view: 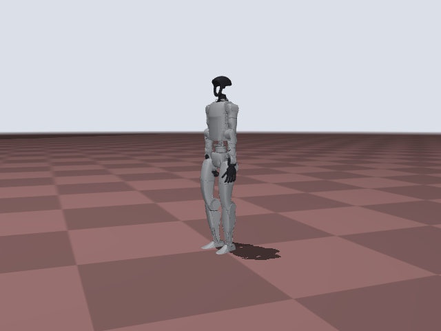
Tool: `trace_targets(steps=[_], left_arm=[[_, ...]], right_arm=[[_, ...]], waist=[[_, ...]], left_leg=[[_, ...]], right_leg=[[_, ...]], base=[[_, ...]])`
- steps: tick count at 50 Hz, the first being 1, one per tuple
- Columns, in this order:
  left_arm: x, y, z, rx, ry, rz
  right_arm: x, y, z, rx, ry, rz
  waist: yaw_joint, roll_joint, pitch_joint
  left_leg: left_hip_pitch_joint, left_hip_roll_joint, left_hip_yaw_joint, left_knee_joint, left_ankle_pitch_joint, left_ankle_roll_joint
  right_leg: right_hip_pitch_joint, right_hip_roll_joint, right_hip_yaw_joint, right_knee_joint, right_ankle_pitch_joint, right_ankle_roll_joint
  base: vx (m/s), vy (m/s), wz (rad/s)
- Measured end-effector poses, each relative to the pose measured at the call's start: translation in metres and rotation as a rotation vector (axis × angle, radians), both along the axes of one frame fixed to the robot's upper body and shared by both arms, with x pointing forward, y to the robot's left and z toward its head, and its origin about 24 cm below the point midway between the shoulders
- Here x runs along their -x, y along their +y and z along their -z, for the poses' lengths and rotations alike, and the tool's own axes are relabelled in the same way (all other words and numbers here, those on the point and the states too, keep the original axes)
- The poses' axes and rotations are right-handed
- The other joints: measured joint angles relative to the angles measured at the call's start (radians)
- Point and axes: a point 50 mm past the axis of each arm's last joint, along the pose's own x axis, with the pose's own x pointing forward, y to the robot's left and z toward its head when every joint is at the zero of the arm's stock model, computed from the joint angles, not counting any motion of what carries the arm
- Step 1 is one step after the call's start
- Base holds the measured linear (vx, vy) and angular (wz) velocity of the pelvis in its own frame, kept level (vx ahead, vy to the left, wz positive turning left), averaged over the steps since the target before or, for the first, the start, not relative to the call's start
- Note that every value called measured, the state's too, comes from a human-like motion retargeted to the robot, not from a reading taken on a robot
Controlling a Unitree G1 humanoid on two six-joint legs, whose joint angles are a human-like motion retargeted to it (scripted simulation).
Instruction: In place motions
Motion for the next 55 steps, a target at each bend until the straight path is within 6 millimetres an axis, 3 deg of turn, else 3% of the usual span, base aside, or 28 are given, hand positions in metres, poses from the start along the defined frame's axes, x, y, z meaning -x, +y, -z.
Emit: trace_targets(steps=[3, 7, 10, 13, 15, 20, 23, 25, 30, 35, 40, 42, 43, 45, 47, 50, 52, 55], left_arm=[[0.018, -0.008, 0.002, -0.031, 0.032, -0.071], [0.043, -0.005, 0.002, 0.001, 0.033, -0.116], [0.051, -0.002, 0.001, -0.011, 0.056, -0.076], [0.056, -0.002, 0.001, -0.049, 0.033, -0.170], [0.063, -0.005, 0.000, -0.025, 0.053, -0.178], [0.095, -0.017, -0.004, 0.033, 0.168, -0.191], [0.117, -0.022, -0.008, 0.041, 0.236, -0.164], [0.129, -0.026, -0.011, 0.037, 0.286, -0.139], [0.138, -0.029, -0.015, 0.027, 0.338, -0.142], [0.129, -0.029, -0.011, 0.011, 0.287, -0.218], [0.094, -0.011, -0.004, -0.052, 0.201, -0.232], [0.075, -0.003, -0.002, -0.085, 0.157, -0.202], [0.063, 0.000, -0.001, -0.096, 0.135, -0.182], [0.038, 0.004, 0.000, -0.101, 0.082, -0.144], [-0.002, 0.008, -0.001, -0.094, -0.010, -0.110], [-0.069, 0.009, -0.009, -0.087, -0.185, -0.039], [-0.095, 0.006, -0.014, -0.075, -0.276, -0.010], [-0.123, 0.012, -0.024, -0.062, -0.385, -0.019]], right_arm=[[-0.036, 0.003, 0.003, -0.015, -0.101, -0.050], [-0.072, 0.005, 0.002, -0.012, -0.210, -0.225], [-0.088, 0.008, 0.001, 0.009, -0.243, -0.233], [-0.102, 0.019, 0.000, -0.036, -0.275, -0.162], [-0.112, 0.024, -0.001, -0.079, -0.308, -0.083], [-0.147, 0.041, -0.008, -0.117, -0.459, 0.004], [-0.170, 0.049, -0.015, -0.153, -0.541, -0.033], [-0.181, 0.055, -0.019, -0.178, -0.578, -0.073], [-0.193, 0.062, -0.025, -0.200, -0.639, -0.134], [-0.170, 0.059, -0.016, -0.180, -0.582, -0.176], [-0.117, 0.036, -0.001, -0.105, -0.401, -0.204], [-0.087, 0.024, 0.003, -0.069, -0.302, -0.196], [-0.071, 0.017, 0.004, -0.048, -0.250, -0.190], [-0.037, 0.003, 0.003, -0.003, -0.137, -0.173], [-0.014, -0.005, 0.001, 0.042, -0.046, -0.132], [0.010, -0.013, -0.003, 0.090, 0.026, 0.011], [0.030, -0.019, -0.008, 0.092, 0.088, 0.067], [0.047, -0.026, -0.014, 0.112, 0.177, 0.051]], waist=[[-0.127, 0.016, 0.045], [-0.162, 0.036, 0.040], [-0.354, 0.065, 0.046], [-0.142, -0.019, 0.081], [-0.037, -0.061, 0.093], [0.099, -0.091, 0.086], [0.158, -0.126, 0.102], [0.179, -0.141, 0.109], [0.172, -0.137, 0.098], [0.115, -0.126, 0.034], [0.026, -0.068, 0.000], [-0.007, -0.029, -0.009], [-0.030, -0.008, -0.011], [-0.088, 0.032, -0.029], [-0.116, 0.043, 0.017], [-0.074, 0.063, 0.083], [-0.078, 0.096, 0.063], [-0.142, 0.142, 0.048]], left_leg=[[-0.010, 0.006, -0.127, 0.053, -0.009, -0.014], [-0.046, 0.041, -0.106, 0.188, -0.052, -0.034], [-0.058, 0.027, -0.309, 0.327, 0.063, -0.027], [-0.327, 0.083, -0.036, 0.732, 0.289, 0.079], [-0.464, 0.152, 0.104, 0.980, 0.207, 0.161], [-0.867, 0.248, 0.103, 1.429, 0.091, 0.154], [-1.000, 0.261, 0.120, 1.539, 0.067, 0.128], [-1.034, 0.247, 0.116, 1.541, 0.067, 0.097], [-0.914, 0.232, 0.111, 1.397, 0.059, 0.116], [-0.609, 0.111, 0.114, 1.042, 0.100, 0.094], [-0.213, 0.005, 0.047, 0.491, 0.185, 0.026], [-0.081, -0.016, 0.009, 0.277, -0.004, 0.005], [-0.031, 0.001, 0.004, 0.193, -0.068, 0.002], [0.007, 0.013, -0.064, 0.080, -0.064, 0.009], [0.000, 0.035, -0.139, 0.060, -0.023, -0.010], [-0.003, 0.075, -0.140, 0.043, -0.010, -0.008], [-0.037, 0.106, -0.144, 0.042, -0.006, -0.006], [-0.103, 0.138, -0.148, 0.058, 0.006, 0.010]], right_leg=[[0.005, -0.002, -0.188, -0.020, 0.031, -0.035], [0.006, -0.004, -0.155, 0.002, 0.003, -0.037], [0.014, -0.019, -0.323, 0.002, -0.019, -0.041], [0.041, -0.041, -0.137, -0.026, 0.014, -0.061], [0.032, -0.050, -0.072, -0.022, 0.026, -0.086], [-0.023, -0.052, -0.027, -0.019, 0.055, -0.085], [-0.032, -0.059, 0.042, -0.003, 0.060, -0.090], [-0.038, -0.071, 0.067, 0.009, 0.061, -0.085], [-0.032, -0.085, 0.075, -0.003, 0.064, -0.068], [-0.024, -0.098, 0.059, -0.041, 0.057, -0.055], [-0.002, -0.056, -0.003, -0.018, 0.012, -0.044], [0.005, -0.018, -0.045, 0.003, -0.012, -0.043], [0.009, -0.003, -0.084, 0.023, -0.031, -0.044], [-0.015, 0.022, -0.151, 0.084, -0.050, -0.047], [-0.060, 0.016, -0.207, 0.207, 0.027, -0.033], [-0.236, -0.041, -0.191, 0.548, 0.216, 0.061], [-0.413, -0.017, -0.139, 0.799, 0.208, 0.052], [-0.642, -0.058, -0.212, 1.135, 0.128, -0.023]], base=[[-0.09, 0.04, 1.50], [0.06, 0.08, 0.30], [-0.06, 0.08, 2.54], [-0.01, 0.03, -2.11], [-0.01, 0.03, -1.27], [-0.06, 0.05, -0.98], [-0.03, 0.07, -1.04], [-0.02, 0.08, -0.60], [0.00, 0.01, -0.06], [0.08, -0.02, 0.20], [0.12, -0.11, 0.45], [0.10, -0.16, 0.75], [0.08, -0.15, 1.17], [-0.01, -0.13, 1.37], [-0.30, -0.13, 0.75], [-0.37, -0.08, -0.04], [-0.11, -0.05, -0.15], [-0.14, -0.04, -0.14]])
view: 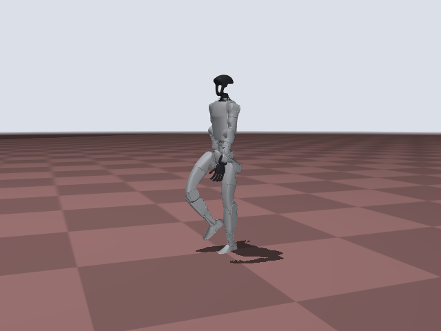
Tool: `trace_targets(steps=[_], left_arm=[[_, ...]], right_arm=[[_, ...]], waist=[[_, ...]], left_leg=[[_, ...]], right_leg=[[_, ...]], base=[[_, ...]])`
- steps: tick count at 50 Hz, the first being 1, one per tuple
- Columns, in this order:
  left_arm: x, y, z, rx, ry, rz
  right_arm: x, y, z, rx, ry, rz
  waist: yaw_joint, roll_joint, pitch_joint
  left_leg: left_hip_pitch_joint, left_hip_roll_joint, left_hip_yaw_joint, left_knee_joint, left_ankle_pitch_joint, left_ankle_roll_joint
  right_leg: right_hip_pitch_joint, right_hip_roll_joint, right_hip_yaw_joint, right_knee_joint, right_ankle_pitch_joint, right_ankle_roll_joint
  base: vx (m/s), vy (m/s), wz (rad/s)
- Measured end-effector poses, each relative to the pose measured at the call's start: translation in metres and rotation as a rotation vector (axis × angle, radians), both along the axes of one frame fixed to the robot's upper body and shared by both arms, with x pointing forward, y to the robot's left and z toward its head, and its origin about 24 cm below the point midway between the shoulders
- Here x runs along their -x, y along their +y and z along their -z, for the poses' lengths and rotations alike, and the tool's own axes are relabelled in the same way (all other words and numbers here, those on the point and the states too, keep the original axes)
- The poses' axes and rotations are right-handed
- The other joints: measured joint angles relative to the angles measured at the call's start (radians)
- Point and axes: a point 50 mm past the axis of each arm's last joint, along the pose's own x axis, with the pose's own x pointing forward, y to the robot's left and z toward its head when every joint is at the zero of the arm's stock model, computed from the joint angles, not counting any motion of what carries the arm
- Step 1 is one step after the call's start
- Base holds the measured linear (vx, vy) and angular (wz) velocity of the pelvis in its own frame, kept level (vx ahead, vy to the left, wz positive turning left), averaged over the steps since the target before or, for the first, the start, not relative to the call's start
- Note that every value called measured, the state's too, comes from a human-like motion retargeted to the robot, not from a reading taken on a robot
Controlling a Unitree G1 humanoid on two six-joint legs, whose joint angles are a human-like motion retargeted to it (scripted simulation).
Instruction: In place motions
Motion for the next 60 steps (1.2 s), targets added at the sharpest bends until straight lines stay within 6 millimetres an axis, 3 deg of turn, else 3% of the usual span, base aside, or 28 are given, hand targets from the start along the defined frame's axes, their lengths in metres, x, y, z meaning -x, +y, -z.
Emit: trace_targets(steps=[5, 10, 16, 20, 22, 23, 25, 27, 28, 30, 32, 35, 40, 45, 49, 56, 57, 60], left_arm=[[-0.013, 0.004, -0.005, -0.040, -0.058, 0.007], [0.006, 0.003, 0.002, -0.024, 0.010, 0.010], [0.060, -0.005, 0.017, -0.009, 0.183, -0.008], [0.105, -0.012, 0.024, 0.003, 0.307, -0.016], [0.130, -0.014, 0.026, 0.009, 0.368, -0.023], [0.144, -0.014, 0.026, 0.009, 0.397, -0.026], [0.169, -0.010, 0.025, 0.012, 0.448, -0.044], [0.187, -0.007, 0.023, 0.015, 0.489, -0.056], [0.189, -0.005, 0.022, 0.013, 0.496, -0.058], [0.190, -0.010, 0.023, 0.026, 0.496, -0.122], [0.189, -0.018, 0.024, 0.061, 0.467, -0.225], [0.192, -0.028, 0.024, 0.140, 0.461, -0.287], [0.208, -0.035, 0.023, 0.146, 0.508, -0.304], [0.212, -0.034, 0.021, 0.148, 0.534, -0.275], [0.209, -0.030, 0.022, 0.127, 0.531, -0.262], [0.195, -0.023, 0.023, 0.095, 0.493, -0.266], [0.191, -0.021, 0.024, 0.085, 0.486, -0.262], [0.175, -0.017, 0.025, 0.048, 0.461, -0.219]], right_arm=[[0.005, 0.003, 0.000, -0.003, -0.011, 0.058], [-0.005, 0.010, 0.004, -0.038, -0.063, 0.069], [-0.036, 0.019, 0.012, -0.082, -0.171, 0.033], [-0.054, 0.023, 0.015, -0.087, -0.237, -0.017], [-0.062, 0.022, 0.016, -0.076, -0.262, -0.058], [-0.067, 0.022, 0.016, -0.071, -0.272, -0.083], [-0.079, 0.025, 0.017, -0.069, -0.289, -0.137], [-0.093, 0.029, 0.017, -0.085, -0.310, -0.173], [-0.105, 0.031, 0.017, -0.098, -0.331, -0.181], [-0.128, 0.036, 0.016, -0.131, -0.379, -0.211], [-0.153, 0.041, 0.013, -0.164, -0.443, -0.260], [-0.180, 0.045, 0.009, -0.172, -0.534, -0.332], [-0.192, 0.054, 0.006, -0.172, -0.626, -0.339], [-0.190, 0.060, 0.007, -0.222, -0.619, -0.273], [-0.172, 0.056, 0.011, -0.214, -0.565, -0.250], [-0.113, 0.038, 0.017, -0.153, -0.372, -0.239], [-0.103, 0.035, 0.018, -0.144, -0.342, -0.231], [-0.071, 0.027, 0.017, -0.113, -0.260, -0.186]], waist=[[-0.047, 0.053, 0.020], [-0.050, 0.060, 0.019], [0.007, 0.005, -0.012], [0.044, -0.028, -0.037], [0.034, -0.057, -0.053], [0.018, -0.076, -0.049], [0.027, -0.118, -0.049], [0.063, -0.163, -0.062], [-0.019, -0.164, -0.059], [-0.007, -0.183, -0.015], [0.182, -0.271, 0.037], [0.172, -0.258, 0.038], [0.246, -0.295, 0.011], [0.267, -0.304, 0.021], [0.238, -0.279, -0.003], [0.169, -0.228, -0.053], [0.166, -0.213, -0.054], [0.131, -0.139, -0.062]], left_leg=[[-0.039, 0.043, -0.020, 0.009, 0.018, 0.022], [-0.048, 0.060, -0.003, 0.022, 0.013, 0.024], [0.009, 0.024, 0.087, -0.030, 0.014, 0.004], [0.041, -0.005, 0.112, -0.044, 0.005, -0.008], [0.046, -0.040, 0.109, -0.026, -0.012, -0.011], [0.054, -0.057, 0.102, -0.002, -0.027, -0.012], [0.054, -0.084, 0.131, 0.082, -0.066, -0.010], [-0.017, -0.106, 0.152, 0.249, -0.034, -0.006], [-0.087, -0.098, 0.069, 0.394, 0.020, -0.018], [-0.185, -0.105, 0.065, 0.577, 0.199, 0.025], [-0.336, -0.022, 0.297, 0.874, 0.167, 0.108], [-0.577, 0.074, 0.271, 1.212, 0.089, 0.116], [-0.869, 0.139, 0.296, 1.506, 0.018, 0.101], [-0.889, 0.135, 0.292, 1.497, 0.015, 0.098], [-0.741, 0.071, 0.270, 1.311, 0.029, 0.095], [-0.236, -0.141, 0.194, 0.582, 0.119, 0.006], [-0.152, -0.155, 0.178, 0.448, 0.111, -0.004], [0.050, -0.131, 0.175, 0.131, -0.059, 0.009]], right_leg=[[-0.267, 0.032, -0.029, 0.290, -0.054, -0.008], [-0.295, 0.047, -0.022, 0.281, -0.058, -0.014], [-0.037, 0.094, 0.086, -0.055, -0.038, 0.013], [0.243, 0.161, 0.191, -0.477, 0.015, 0.093], [0.403, 0.147, 0.188, -0.736, 0.029, 0.090], [0.489, 0.144, 0.174, -0.859, -0.026, 0.070], [0.642, 0.112, 0.002, -1.047, -0.167, -0.024], [0.660, 0.078, 0.059, -1.135, -0.148, -0.021], [0.666, 0.060, 0.002, -1.154, -0.151, -0.004], [0.662, 0.030, -0.005, -1.157, -0.130, 0.008], [0.643, -0.021, 0.186, -1.133, -0.109, 0.003], [0.616, -0.003, 0.177, -1.141, -0.087, -0.016], [0.581, -0.012, 0.233, -1.150, -0.068, -0.031], [0.580, -0.024, 0.265, -1.135, -0.076, -0.039], [0.601, -0.027, 0.245, -1.158, -0.079, -0.025], [0.640, -0.014, 0.189, -1.161, -0.113, -0.001], [0.644, 0.002, 0.185, -1.148, -0.126, -0.003], [0.634, 0.070, 0.140, -1.061, -0.164, -0.010]], base=[[-0.10, -0.05, 0.01], [-0.01, -0.02, -0.18], [0.07, 0.02, -0.44], [0.16, 0.04, -0.10], [0.22, 0.05, 0.62], [0.22, 0.05, 0.65], [0.21, 0.06, -0.14], [0.02, 0.09, 0.52], [-0.19, 0.11, 2.34], [-0.26, 0.10, 0.12], [-0.18, 0.08, -2.75], [-0.10, 0.10, -0.09], [-0.01, 0.07, -0.53], [-0.02, 0.06, -0.17], [0.07, 0.06, 0.20], [0.13, -0.03, 0.18], [0.13, -0.11, -0.18], [0.14, -0.12, 0.62]])
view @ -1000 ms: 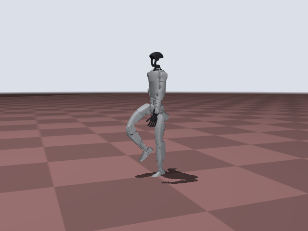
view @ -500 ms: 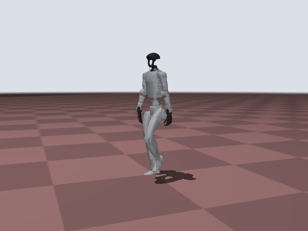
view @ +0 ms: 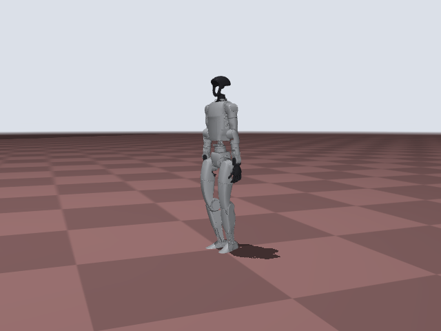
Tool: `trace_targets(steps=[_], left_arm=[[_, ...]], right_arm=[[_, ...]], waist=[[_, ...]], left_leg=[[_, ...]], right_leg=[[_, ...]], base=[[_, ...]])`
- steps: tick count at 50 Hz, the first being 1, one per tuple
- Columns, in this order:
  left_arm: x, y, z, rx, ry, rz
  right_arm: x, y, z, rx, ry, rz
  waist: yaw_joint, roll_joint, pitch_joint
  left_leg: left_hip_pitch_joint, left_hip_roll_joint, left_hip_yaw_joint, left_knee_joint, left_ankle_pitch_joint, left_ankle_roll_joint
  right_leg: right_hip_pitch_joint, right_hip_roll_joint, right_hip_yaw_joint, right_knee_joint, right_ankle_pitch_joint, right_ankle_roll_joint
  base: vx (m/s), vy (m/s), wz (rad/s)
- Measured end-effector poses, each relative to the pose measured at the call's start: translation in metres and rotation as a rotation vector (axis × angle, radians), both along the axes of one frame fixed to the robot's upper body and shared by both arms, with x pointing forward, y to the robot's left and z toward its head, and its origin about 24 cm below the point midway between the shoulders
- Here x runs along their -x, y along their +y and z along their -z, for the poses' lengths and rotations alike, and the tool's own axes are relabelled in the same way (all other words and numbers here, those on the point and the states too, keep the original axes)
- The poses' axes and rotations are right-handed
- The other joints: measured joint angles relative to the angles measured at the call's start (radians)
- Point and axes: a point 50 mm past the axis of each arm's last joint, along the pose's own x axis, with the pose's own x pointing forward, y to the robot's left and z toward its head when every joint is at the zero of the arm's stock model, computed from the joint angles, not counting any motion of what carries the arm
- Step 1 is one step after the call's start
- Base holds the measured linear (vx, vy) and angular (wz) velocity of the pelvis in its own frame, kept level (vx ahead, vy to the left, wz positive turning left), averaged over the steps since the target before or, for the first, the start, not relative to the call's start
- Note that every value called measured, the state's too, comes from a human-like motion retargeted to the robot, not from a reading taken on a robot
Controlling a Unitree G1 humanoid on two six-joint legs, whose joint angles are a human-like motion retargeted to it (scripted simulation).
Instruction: In place motions
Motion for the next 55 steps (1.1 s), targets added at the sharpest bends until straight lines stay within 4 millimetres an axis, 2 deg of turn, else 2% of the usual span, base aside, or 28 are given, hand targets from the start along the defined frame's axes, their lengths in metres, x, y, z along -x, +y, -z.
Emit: trace_targets(steps=[2, 3, 5, 7, 8, 10, 15, 18, 23, 27, 30, 32, 34, 35, 37, 38, 40, 41, 42, 43, 46, 50, 55], left_arm=[[-0.020, 0.002, 0.001, -0.003, -0.031, 0.045], [-0.038, 0.004, 0.000, -0.002, -0.062, 0.067], [-0.076, 0.008, -0.003, -0.011, -0.140, 0.119], [-0.106, 0.009, -0.006, -0.019, -0.233, 0.181], [-0.119, 0.011, -0.009, -0.015, -0.275, 0.208], [-0.143, 0.021, -0.016, -0.018, -0.353, 0.237], [-0.161, 0.025, -0.021, -0.088, -0.419, 0.261], [-0.162, 0.023, -0.021, -0.067, -0.420, 0.253], [-0.143, 0.020, -0.015, -0.048, -0.364, 0.257], [-0.112, 0.012, -0.007, -0.023, -0.281, 0.240], [-0.082, 0.007, -0.002, 0.000, -0.204, 0.216], [-0.057, 0.007, 0.000, 0.008, -0.150, 0.195], [-0.030, 0.008, 0.001, 0.014, -0.098, 0.169], [-0.017, 0.008, 0.001, 0.017, -0.072, 0.154], [0.002, 0.007, 0.000, 0.022, -0.039, 0.121], [0.006, 0.005, 0.000, 0.023, -0.041, 0.101], [0.008, 0.000, 0.000, 0.018, -0.062, 0.019], [0.011, -0.004, 0.000, 0.028, -0.060, -0.031], [0.014, -0.008, 0.000, 0.042, -0.053, -0.066], [0.019, -0.011, 0.000, 0.064, -0.036, -0.069], [0.041, -0.021, -0.003, 0.137, 0.053, -0.022], [0.072, -0.026, -0.010, 0.165, 0.148, 0.055], [0.094, -0.027, -0.017, 0.170, 0.237, 0.112]], right_arm=[[0.019, -0.004, -0.002, 0.019, 0.038, 0.044], [0.022, -0.004, -0.002, 0.024, 0.041, 0.072], [0.025, -0.005, -0.002, 0.039, 0.037, 0.154], [0.035, -0.009, -0.004, 0.059, 0.047, 0.222], [0.042, -0.011, -0.005, 0.059, 0.068, 0.230], [0.049, -0.013, -0.008, 0.044, 0.135, 0.188], [0.068, -0.009, -0.012, 0.009, 0.240, 0.147], [0.070, -0.007, -0.012, -0.019, 0.238, 0.107], [0.067, -0.007, -0.011, -0.008, 0.218, 0.095], [0.061, -0.008, -0.009, -0.001, 0.185, 0.122], [0.050, -0.009, -0.007, 0.007, 0.145, 0.125], [0.037, -0.009, -0.005, 0.014, 0.114, 0.103], [0.024, -0.008, -0.004, 0.022, 0.084, 0.073], [0.017, -0.008, -0.003, 0.026, 0.070, 0.058], [-0.001, -0.008, -0.002, 0.024, 0.038, 0.037], [-0.014, -0.006, -0.002, 0.018, 0.013, 0.032], [-0.044, 0.000, -0.002, -0.003, -0.058, 0.010], [-0.058, 0.003, -0.002, -0.019, -0.098, -0.008], [-0.071, 0.007, -0.003, -0.036, -0.135, -0.025], [-0.082, 0.009, -0.004, -0.053, -0.168, -0.037], [-0.101, 0.014, -0.007, -0.061, -0.238, -0.061], [-0.119, 0.025, -0.010, -0.092, -0.313, -0.080], [-0.130, 0.038, -0.013, -0.153, -0.374, -0.097]], waist=[[-0.083, 0.049, -0.003], [-0.089, 0.069, 0.024], [-0.063, 0.090, 0.098], [-0.086, 0.117, 0.116], [-0.073, 0.121, 0.108], [-0.130, 0.144, 0.111], [-0.182, 0.192, 0.115], [-0.186, 0.191, 0.116], [-0.153, 0.150, 0.088], [-0.105, 0.112, 0.052], [-0.082, 0.073, 0.031], [-0.078, 0.036, 0.032], [-0.064, 0.010, 0.026], [-0.040, -0.004, 0.019], [-0.043, -0.023, 0.013], [-0.120, -0.025, 0.025], [-0.215, -0.011, 0.089], [-0.052, -0.078, 0.118], [0.054, -0.118, 0.140], [0.045, -0.106, 0.147], [0.116, -0.118, 0.151], [0.223, -0.168, 0.164], [0.266, -0.204, 0.151]], left_leg=[[0.007, 0.013, -0.124, -0.070, 0.013, 0.014], [-0.006, 0.045, -0.157, -0.077, 0.034, -0.006], [-0.009, 0.092, -0.192, -0.083, 0.054, -0.024], [-0.004, 0.132, -0.181, -0.105, 0.063, -0.028], [-0.017, 0.133, -0.176, -0.110, 0.073, -0.027], [-0.057, 0.152, -0.197, -0.110, 0.091, -0.025], [-0.094, 0.209, -0.213, -0.118, 0.127, -0.029], [-0.097, 0.219, -0.200, -0.112, 0.129, -0.031], [-0.060, 0.191, -0.155, -0.141, 0.127, -0.042], [-0.031, 0.151, -0.129, -0.163, 0.111, -0.041], [-0.010, 0.103, -0.129, -0.163, 0.082, -0.028], [0.011, 0.067, -0.113, -0.139, 0.051, -0.024], [0.013, 0.048, -0.073, -0.086, 0.019, -0.024], [0.004, 0.039, -0.038, -0.050, 0.005, -0.022], [-0.012, -0.001, -0.036, 0.042, 0.060, 0.002], [-0.055, 0.004, -0.089, 0.147, 0.143, -0.001], [-0.189, 0.013, -0.169, 0.387, 0.349, 0.020], [-0.299, 0.086, 0.034, 0.591, 0.343, 0.082], [-0.406, 0.155, 0.165, 0.778, 0.318, 0.127], [-0.509, 0.213, 0.151, 0.932, 0.258, 0.137], [-0.802, 0.335, 0.159, 1.252, 0.175, 0.160], [-1.121, 0.372, 0.164, 1.441, 0.108, 0.130], [-1.299, 0.359, 0.172, 1.482, 0.064, 0.164]], right_leg=[[-0.031, 0.013, -0.137, 0.094, 0.071, 0.015], [-0.075, 0.011, -0.161, 0.196, 0.147, 0.047], [-0.228, -0.011, -0.089, 0.493, 0.274, 0.143], [-0.384, -0.033, -0.103, 0.766, 0.232, 0.106], [-0.466, -0.051, -0.110, 0.892, 0.199, 0.062], [-0.634, -0.073, -0.143, 1.107, 0.152, 0.012], [-0.886, 0.000, -0.115, 1.317, 0.128, 0.069], [-0.884, -0.006, -0.118, 1.305, 0.126, 0.050], [-0.711, 0.009, -0.072, 1.099, 0.131, 0.042], [-0.477, 0.069, 0.013, 0.760, 0.179, 0.092], [-0.278, 0.082, 0.073, 0.450, 0.218, 0.122], [-0.132, 0.070, 0.070, 0.244, 0.154, 0.101], [-0.034, 0.046, -0.008, 0.109, 0.015, 0.031], [0.000, 0.022, -0.066, 0.047, -0.014, -0.005], [0.000, 0.010, -0.023, -0.003, 0.000, -0.004], [0.000, -0.013, -0.075, -0.004, -0.005, 0.007], [0.015, -0.031, -0.159, -0.010, 0.001, 0.020], [0.004, -0.061, 0.013, 0.003, 0.016, 0.018], [-0.003, -0.074, 0.121, 0.007, 0.030, 0.012], [0.001, -0.053, 0.102, -0.008, 0.042, -0.002], [-0.014, -0.040, 0.129, -0.017, 0.062, -0.034], [-0.024, -0.037, 0.221, 0.018, 0.047, -0.069], [-0.045, -0.056, 0.228, 0.038, 0.045, -0.074]], base=[[-0.09, -0.15, 1.63], [-0.37, -0.16, 0.66], [-0.43, -0.14, 0.07], [-0.21, -0.07, 0.29], [-0.13, -0.06, -0.20], [-0.20, -0.10, 0.09], [-0.07, -0.12, 0.38], [0.01, -0.07, -0.05], [0.09, -0.02, -0.31], [0.16, 0.05, -0.37], [0.19, 0.08, -0.23], [0.21, 0.10, -0.23], [0.18, 0.12, -0.66], [0.09, 0.14, -1.01], [-0.07, 0.17, 0.56], [-0.24, 0.17, 2.67], [-0.29, 0.15, 1.05], [-0.21, 0.09, -3.63], [-0.12, 0.07, -4.00], [-0.08, 0.08, -1.27], [-0.02, 0.10, -0.19], [0.01, 0.07, -0.75], [0.04, 0.08, -0.21]])
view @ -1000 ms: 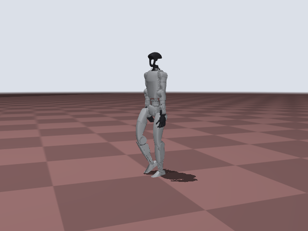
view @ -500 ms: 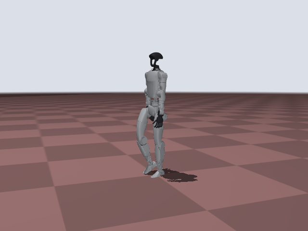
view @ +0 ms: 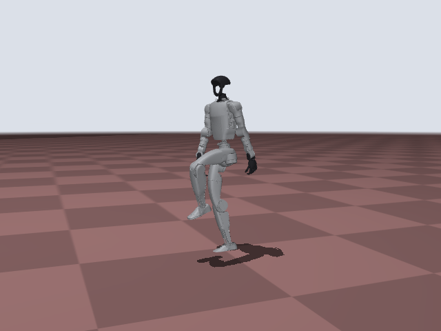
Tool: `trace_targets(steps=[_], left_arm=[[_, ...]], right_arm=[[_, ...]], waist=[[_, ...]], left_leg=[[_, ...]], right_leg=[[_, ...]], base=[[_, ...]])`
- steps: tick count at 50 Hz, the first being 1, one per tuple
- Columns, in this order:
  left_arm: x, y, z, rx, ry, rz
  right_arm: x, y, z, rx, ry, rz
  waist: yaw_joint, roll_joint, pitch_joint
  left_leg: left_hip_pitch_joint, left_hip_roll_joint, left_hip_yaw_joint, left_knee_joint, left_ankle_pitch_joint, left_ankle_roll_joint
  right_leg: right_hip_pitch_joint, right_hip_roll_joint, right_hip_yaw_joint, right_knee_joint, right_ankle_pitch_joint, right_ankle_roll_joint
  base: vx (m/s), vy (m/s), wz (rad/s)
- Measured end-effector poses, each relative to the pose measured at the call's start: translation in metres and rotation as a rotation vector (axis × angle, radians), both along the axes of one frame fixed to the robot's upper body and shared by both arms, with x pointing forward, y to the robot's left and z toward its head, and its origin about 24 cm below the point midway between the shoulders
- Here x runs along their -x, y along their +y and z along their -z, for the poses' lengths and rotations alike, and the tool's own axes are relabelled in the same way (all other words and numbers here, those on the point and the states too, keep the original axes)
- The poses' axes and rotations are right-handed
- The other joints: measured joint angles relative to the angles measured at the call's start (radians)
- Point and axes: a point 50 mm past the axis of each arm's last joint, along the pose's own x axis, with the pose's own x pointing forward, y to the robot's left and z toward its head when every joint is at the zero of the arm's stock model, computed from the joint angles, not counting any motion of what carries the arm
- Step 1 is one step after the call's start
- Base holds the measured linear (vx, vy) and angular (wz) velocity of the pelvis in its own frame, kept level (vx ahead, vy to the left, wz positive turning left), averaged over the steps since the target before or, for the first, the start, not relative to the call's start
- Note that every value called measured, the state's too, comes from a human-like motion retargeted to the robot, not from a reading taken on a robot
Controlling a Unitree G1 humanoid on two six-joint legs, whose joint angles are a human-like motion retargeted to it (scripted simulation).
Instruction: In place motions
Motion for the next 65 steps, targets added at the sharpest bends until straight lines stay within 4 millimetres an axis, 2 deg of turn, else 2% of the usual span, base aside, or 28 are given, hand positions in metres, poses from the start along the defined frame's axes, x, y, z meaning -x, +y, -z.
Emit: trace_targets(steps=[3, 7, 10, 12, 14, 17, 18, 20, 21, 22, 25, 27, 28, 30, 32, 37, 41, 47, 51, 53, 55, 57, 58, 59, 60, 62, 63, 65], left_arm=[[-0.006, 0.002, 0.002, -0.014, -0.013, -0.039], [-0.028, 0.009, 0.008, -0.052, -0.080, -0.096], [-0.040, 0.013, 0.011, -0.088, -0.133, -0.114], [-0.057, 0.022, 0.014, -0.135, -0.182, -0.121], [-0.069, 0.029, 0.015, -0.180, -0.219, -0.112], [-0.090, 0.041, 0.016, -0.242, -0.274, -0.080], [-0.100, 0.045, 0.016, -0.254, -0.296, -0.063], [-0.122, 0.050, 0.016, -0.252, -0.339, -0.023], [-0.138, 0.050, 0.016, -0.243, -0.368, -0.015], [-0.156, 0.051, 0.015, -0.235, -0.402, -0.008], [-0.219, 0.050, 0.006, -0.236, -0.547, 0.007], [-0.244, 0.048, 0.000, -0.222, -0.638, 0.018], [-0.253, 0.051, -0.003, -0.211, -0.675, 0.019], [-0.268, 0.063, -0.011, -0.212, -0.740, 0.019], [-0.274, 0.065, -0.014, -0.239, -0.756, 0.042], [-0.266, 0.064, -0.010, -0.264, -0.730, 0.024], [-0.247, 0.060, -0.003, -0.233, -0.676, 0.014], [-0.205, 0.045, 0.010, -0.209, -0.544, 0.008], [-0.172, 0.033, 0.016, -0.176, -0.463, 0.000], [-0.150, 0.030, 0.018, -0.166, -0.414, -0.003], [-0.121, 0.032, 0.019, -0.170, -0.364, 0.004], [-0.094, 0.032, 0.018, -0.180, -0.303, -0.017], [-0.083, 0.032, 0.016, -0.185, -0.270, -0.031], [-0.078, 0.032, 0.016, -0.190, -0.246, -0.047], [-0.076, 0.032, 0.016, -0.196, -0.228, -0.063], [-0.076, 0.025, 0.016, -0.212, -0.214, -0.125], [-0.077, 0.022, 0.017, -0.215, -0.215, -0.167], [-0.075, 0.016, 0.017, -0.177, -0.215, -0.240]], right_arm=[[-0.005, 0.004, -0.001, -0.006, -0.016, -0.016], [-0.003, 0.004, -0.001, -0.004, -0.004, -0.036], [0.014, 0.001, 0.004, 0.008, 0.035, -0.039], [0.026, -0.007, 0.006, 0.032, 0.072, -0.041], [0.045, -0.015, 0.010, 0.057, 0.125, -0.036], [0.086, -0.030, 0.013, 0.105, 0.237, -0.003], [0.100, -0.035, 0.014, 0.122, 0.270, 0.025], [0.129, -0.046, 0.012, 0.157, 0.351, 0.107], [0.141, -0.050, 0.011, 0.169, 0.390, 0.151], [0.151, -0.052, 0.010, 0.178, 0.422, 0.201], [0.164, -0.055, 0.008, 0.181, 0.450, 0.389], [0.180, -0.062, 0.004, 0.194, 0.483, 0.460], [0.188, -0.064, 0.002, 0.199, 0.517, 0.454], [0.192, -0.064, 0.000, 0.207, 0.580, 0.406], [0.197, -0.063, -0.002, 0.215, 0.613, 0.406], [0.204, -0.056, -0.002, 0.157, 0.633, 0.321], [0.195, -0.052, 0.002, 0.145, 0.582, 0.264], [0.187, -0.052, 0.004, 0.146, 0.531, 0.255], [0.176, -0.055, 0.006, 0.162, 0.494, 0.271], [0.168, -0.056, 0.007, 0.170, 0.473, 0.270], [0.155, -0.053, 0.009, 0.174, 0.457, 0.263], [0.144, -0.050, 0.010, 0.183, 0.425, 0.236], [0.137, -0.048, 0.011, 0.181, 0.407, 0.220], [0.125, -0.046, 0.012, 0.169, 0.379, 0.207], [0.110, -0.043, 0.012, 0.151, 0.346, 0.195], [0.078, -0.037, 0.011, 0.109, 0.270, 0.163], [0.061, -0.035, 0.010, 0.093, 0.229, 0.134], [0.033, -0.032, 0.006, 0.085, 0.154, 0.068]], waist=[[0.004, -0.004, -0.002], [-0.029, 0.020, -0.031], [-0.065, 0.038, -0.085], [-0.126, 0.064, -0.090], [-0.165, 0.083, -0.117], [-0.214, 0.141, -0.146], [-0.214, 0.161, -0.140], [-0.303, 0.208, -0.152], [-0.326, 0.229, -0.145], [-0.339, 0.249, -0.127], [-0.352, 0.292, -0.022], [-0.360, 0.320, -0.043], [-0.370, 0.329, -0.062], [-0.459, 0.374, -0.043], [-0.483, 0.405, -0.016], [-0.524, 0.459, -0.026], [-0.529, 0.455, -0.031], [-0.471, 0.420, -0.077], [-0.420, 0.361, -0.119], [-0.402, 0.326, -0.140], [-0.428, 0.265, -0.099], [-0.403, 0.222, -0.113], [-0.345, 0.187, -0.135], [-0.316, 0.164, -0.142], [-0.300, 0.148, -0.141], [-0.240, 0.111, -0.065], [-0.228, 0.118, -0.032], [-0.200, 0.118, 0.009]], left_leg=[[0.060, 0.002, -0.002, -0.016, -0.005, 0.005], [0.269, -0.030, -0.003, -0.132, -0.002, 0.002], [0.491, -0.117, 0.004, -0.340, 0.015, -0.042], [0.670, -0.231, -0.037, -0.553, 0.057, -0.089], [0.830, -0.304, -0.071, -0.774, 0.091, -0.130], [1.099, -0.372, -0.142, -1.178, 0.141, -0.162], [1.184, -0.389, -0.161, -1.308, 0.063, -0.174], [1.301, -0.326, -0.103, -1.474, -0.039, -0.159], [1.280, -0.338, -0.235, -1.492, -0.019, -0.170], [1.265, -0.335, -0.329, -1.506, -0.003, -0.181], [1.283, -0.264, -0.369, -1.551, -0.010, -0.186], [1.266, -0.230, -0.320, -1.580, -0.001, -0.186], [1.231, -0.239, -0.358, -1.581, 0.011, -0.185], [1.183, -0.202, -0.399, -1.564, 0.021, -0.185], [1.164, -0.165, -0.390, -1.553, 0.032, -0.179], [1.110, -0.073, -0.344, -1.523, 0.029, -0.195], [1.123, -0.065, -0.303, -1.545, 0.041, -0.206], [1.177, -0.106, -0.234, -1.615, 0.061, -0.222], [1.209, -0.174, -0.199, -1.635, 0.051, -0.213], [1.224, -0.214, -0.187, -1.631, 0.033, -0.199], [1.289, -0.260, -0.192, -1.580, -0.010, -0.187], [1.257, -0.294, -0.153, -1.449, -0.030, -0.160], [1.200, -0.316, -0.101, -1.330, -0.002, -0.140], [1.114, -0.309, -0.089, -1.180, 0.082, -0.143], [1.013, -0.288, -0.097, -1.014, 0.195, -0.158], [0.841, -0.245, -0.078, -0.741, 0.293, -0.101], [0.766, -0.192, -0.068, -0.597, 0.219, -0.062], [0.606, -0.061, -0.026, -0.355, 0.149, -0.027]], right_leg=[[-0.005, -0.012, -0.008, -0.013, 0.011, 0.016], [0.009, -0.027, -0.034, -0.064, 0.026, 0.054], [0.012, -0.038, -0.039, -0.111, 0.041, 0.080], [0.044, -0.043, -0.087, -0.114, 0.023, 0.091], [0.051, -0.045, -0.110, -0.114, 0.009, 0.103], [0.059, -0.002, -0.150, -0.079, -0.025, 0.105], [0.055, 0.020, -0.158, -0.046, -0.037, 0.102], [0.030, 0.041, -0.264, 0.036, -0.026, 0.109], [0.009, 0.047, -0.320, 0.089, 0.038, 0.123], [-0.029, 0.049, -0.354, 0.172, 0.107, 0.148], [-0.286, 0.050, -0.292, 0.594, 0.292, 0.254], [-0.499, -0.004, -0.343, 0.894, 0.205, 0.145], [-0.609, -0.023, -0.347, 1.020, 0.177, 0.109], [-0.787, -0.032, -0.385, 1.200, 0.143, 0.071], [-0.924, -0.013, -0.398, 1.315, 0.120, 0.073], [-1.155, 0.020, -0.481, 1.426, 0.094, 0.051], [-1.137, 0.026, -0.483, 1.410, 0.077, 0.053], [-0.859, 0.065, -0.394, 1.196, 0.072, 0.083], [-0.556, 0.175, -0.225, 0.798, 0.118, 0.160], [-0.372, 0.184, -0.147, 0.531, 0.138, 0.201], [-0.099, 0.154, -0.161, 0.187, 0.201, 0.205], [0.053, 0.100, -0.312, -0.013, -0.016, 0.070], [0.087, 0.071, -0.360, -0.094, -0.007, 0.035], [0.088, 0.050, -0.315, -0.130, 0.002, 0.043], [0.071, 0.033, -0.223, -0.143, 0.010, 0.074], [0.046, -0.012, -0.179, -0.105, 0.034, 0.092], [0.056, 0.008, -0.192, -0.113, 0.045, 0.073], [0.055, 0.026, -0.162, -0.109, 0.050, 0.046]], base=[[-0.04, 0.01, -0.01], [-0.01, 0.01, 0.12], [0.06, 0.02, 0.20], [0.07, -0.05, 0.67], [0.15, -0.08, 0.53], [0.18, -0.13, 0.33], [0.10, -0.15, 0.70], [0.04, -0.14, 1.85], [-0.14, -0.15, 1.68], [-0.35, -0.17, 0.65], [-0.45, -0.13, 0.52], [-0.14, -0.03, -0.14], [-0.12, -0.05, -0.35], [-0.25, -0.10, 0.23], [-0.19, -0.10, 0.35], [0.00, -0.10, 0.02], [0.02, -0.04, -0.08], [0.10, 0.03, -0.28], [0.17, 0.07, -0.15], [0.27, 0.07, 0.09], [0.31, 0.09, 0.71], [0.27, 0.12, -0.43], [0.08, 0.16, -1.37], [-0.10, 0.17, -1.12], [-0.26, 0.13, -0.54], [-0.33, 0.05, -0.48], [-0.28, 0.02, -0.41], [-0.21, 0.04, -0.46]])
